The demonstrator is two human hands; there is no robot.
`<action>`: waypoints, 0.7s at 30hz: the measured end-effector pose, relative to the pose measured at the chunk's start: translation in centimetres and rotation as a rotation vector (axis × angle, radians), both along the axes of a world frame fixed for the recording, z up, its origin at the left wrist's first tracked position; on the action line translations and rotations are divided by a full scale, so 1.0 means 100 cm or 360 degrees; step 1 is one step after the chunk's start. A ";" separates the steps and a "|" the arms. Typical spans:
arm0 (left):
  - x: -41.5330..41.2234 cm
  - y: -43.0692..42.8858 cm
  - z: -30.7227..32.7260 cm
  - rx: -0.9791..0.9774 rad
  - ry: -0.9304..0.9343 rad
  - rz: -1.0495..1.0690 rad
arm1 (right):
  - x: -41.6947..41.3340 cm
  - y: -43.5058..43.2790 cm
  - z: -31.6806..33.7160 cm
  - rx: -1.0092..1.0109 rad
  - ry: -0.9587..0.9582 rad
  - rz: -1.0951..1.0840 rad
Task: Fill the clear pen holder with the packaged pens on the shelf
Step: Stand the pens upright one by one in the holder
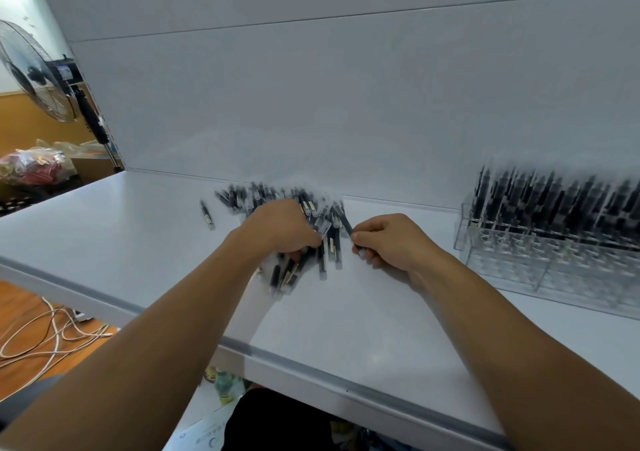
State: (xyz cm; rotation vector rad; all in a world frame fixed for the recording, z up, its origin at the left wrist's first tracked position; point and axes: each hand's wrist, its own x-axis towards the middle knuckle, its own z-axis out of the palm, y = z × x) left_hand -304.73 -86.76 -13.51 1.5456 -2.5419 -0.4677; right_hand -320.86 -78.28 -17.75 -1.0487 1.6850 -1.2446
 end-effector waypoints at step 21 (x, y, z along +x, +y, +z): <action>-0.050 0.052 0.018 0.0071 0.1112 -0.0340 | -0.053 0.080 0.066 -0.0383 0.0583 -0.0173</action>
